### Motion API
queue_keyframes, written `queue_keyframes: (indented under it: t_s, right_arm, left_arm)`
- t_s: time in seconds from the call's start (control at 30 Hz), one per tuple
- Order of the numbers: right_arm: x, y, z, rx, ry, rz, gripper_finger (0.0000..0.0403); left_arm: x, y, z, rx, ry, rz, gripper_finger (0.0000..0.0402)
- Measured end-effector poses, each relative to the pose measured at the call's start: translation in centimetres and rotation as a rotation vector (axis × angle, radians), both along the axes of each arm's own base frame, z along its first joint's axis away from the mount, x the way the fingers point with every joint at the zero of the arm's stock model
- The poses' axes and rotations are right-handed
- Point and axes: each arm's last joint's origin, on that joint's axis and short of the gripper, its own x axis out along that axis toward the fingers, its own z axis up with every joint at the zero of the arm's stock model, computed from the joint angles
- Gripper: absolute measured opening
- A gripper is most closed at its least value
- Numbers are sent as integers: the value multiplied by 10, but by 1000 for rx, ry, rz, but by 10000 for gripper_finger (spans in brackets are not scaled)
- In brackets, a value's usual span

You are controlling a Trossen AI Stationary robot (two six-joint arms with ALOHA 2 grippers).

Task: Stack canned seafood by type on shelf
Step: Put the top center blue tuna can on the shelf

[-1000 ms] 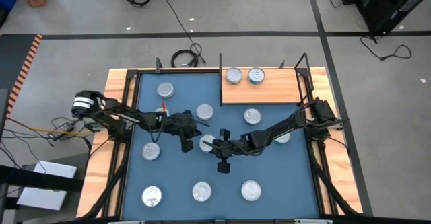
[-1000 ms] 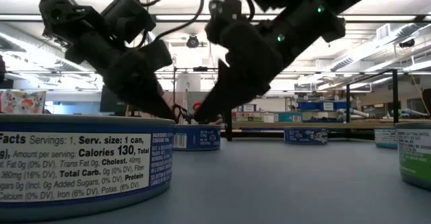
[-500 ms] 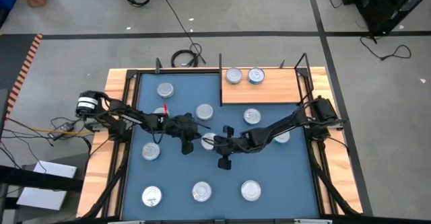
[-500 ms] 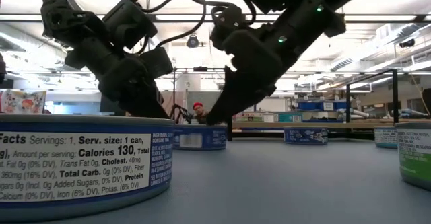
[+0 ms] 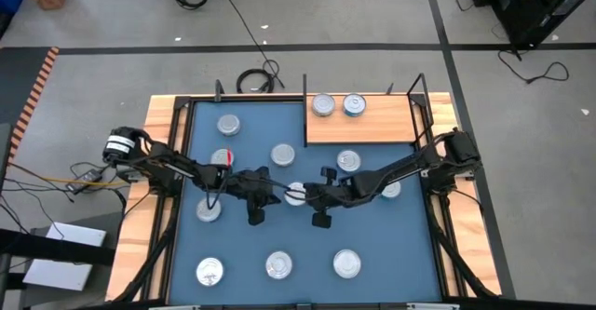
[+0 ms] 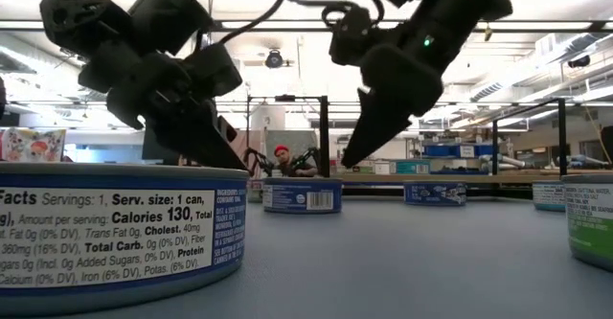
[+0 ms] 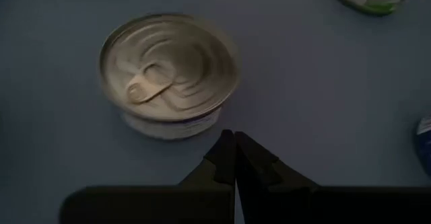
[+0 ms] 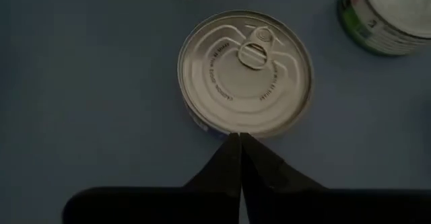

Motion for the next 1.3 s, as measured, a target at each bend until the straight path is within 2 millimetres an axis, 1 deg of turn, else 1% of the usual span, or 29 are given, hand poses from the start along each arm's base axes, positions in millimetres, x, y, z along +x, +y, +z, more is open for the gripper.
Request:
queue_keyframes:
  t_s: [0.1,0.2,0.37,0.53,0.67,0.73,0.9,0.97,1.03,1.07,1.3]
  right_arm:
    - [-2,-1,10,-18,-19,34,32]
    - [0,-1,17,-22,-63,48,57]
    - [12,-22,23,63,-100,-58,93]
    - [20,-39,30,103,-93,-104,104]
    - [23,-53,25,187,-71,-141,100]
    - [23,-57,19,202,-41,-162,99]
    - [27,-64,9,244,-23,-179,101]
    - [29,-66,2,253,-4,-184,100]
    - [30,-69,-1,267,-7,-202,99]
    - [30,-70,-4,262,-1,-213,98]
    - [33,-78,-9,270,-6,-233,96]
  left_arm:
    - [0,-5,1,16,-14,2,7]
    - [0,-5,1,57,-17,34,7]
    - [0,3,0,88,-13,72,7]
    - [1,11,0,89,-7,100,7]
    - [-4,13,-5,91,-9,103,7]
    - [-9,14,-9,83,-33,106,7]
    - [-24,15,-18,39,-101,130,7]
    - [-29,16,-19,25,-146,135,7]
    - [-34,16,-20,21,-178,135,7]
    - [-36,16,-20,19,-185,135,7]
    - [-45,17,-24,30,-203,127,7]
